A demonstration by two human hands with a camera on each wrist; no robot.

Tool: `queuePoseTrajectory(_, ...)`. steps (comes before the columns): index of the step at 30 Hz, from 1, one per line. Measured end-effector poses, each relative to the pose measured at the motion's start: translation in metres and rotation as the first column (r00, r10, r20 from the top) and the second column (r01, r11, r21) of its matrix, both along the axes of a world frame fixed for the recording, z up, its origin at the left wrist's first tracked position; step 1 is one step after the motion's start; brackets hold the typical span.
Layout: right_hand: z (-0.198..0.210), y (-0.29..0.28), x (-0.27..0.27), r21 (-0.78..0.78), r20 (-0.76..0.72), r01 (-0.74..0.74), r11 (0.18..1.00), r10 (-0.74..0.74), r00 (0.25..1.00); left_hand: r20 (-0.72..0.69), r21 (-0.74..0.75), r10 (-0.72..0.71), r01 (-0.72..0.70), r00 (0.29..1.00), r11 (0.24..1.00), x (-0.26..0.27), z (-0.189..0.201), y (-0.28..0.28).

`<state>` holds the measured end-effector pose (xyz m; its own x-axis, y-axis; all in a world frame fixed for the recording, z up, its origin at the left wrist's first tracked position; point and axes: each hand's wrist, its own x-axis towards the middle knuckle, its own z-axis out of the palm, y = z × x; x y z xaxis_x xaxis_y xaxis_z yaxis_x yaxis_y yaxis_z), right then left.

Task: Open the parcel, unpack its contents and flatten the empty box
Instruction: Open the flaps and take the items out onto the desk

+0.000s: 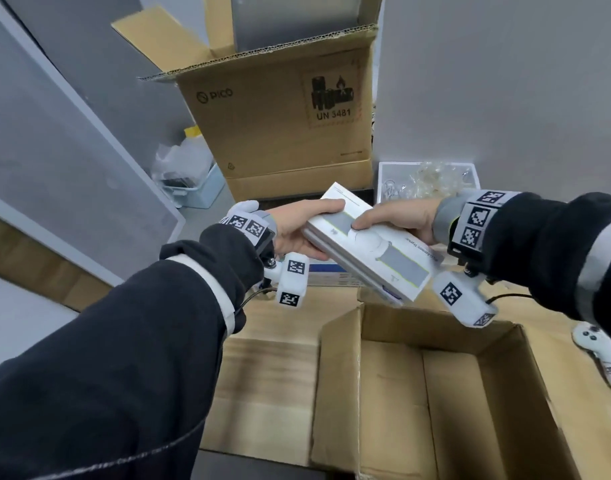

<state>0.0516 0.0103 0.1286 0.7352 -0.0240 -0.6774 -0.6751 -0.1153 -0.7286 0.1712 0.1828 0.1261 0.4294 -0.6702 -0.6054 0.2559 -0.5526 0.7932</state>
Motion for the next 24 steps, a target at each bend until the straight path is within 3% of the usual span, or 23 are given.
queuePoseTrajectory(8,-0.020,-0.006,0.007,-0.249,0.007,0.174,0.953,-0.178,0.984,-0.025,-0.097,0.331,-0.332,0.943,0.938,0.024,-0.026,0.030)
queuePoseTrajectory(14,-0.035,-0.002,0.009,0.057,0.017,0.411,0.910,-0.412,0.911,-0.124,-0.120,0.455,-0.469,0.882,0.875,0.034,-0.038,0.030)
queuePoseTrajectory(24,-0.079,0.001,0.031,0.062,0.013,0.595,0.801,-0.597,0.802,0.006,-0.011,0.547,-0.547,0.837,0.837,0.042,-0.086,0.004)
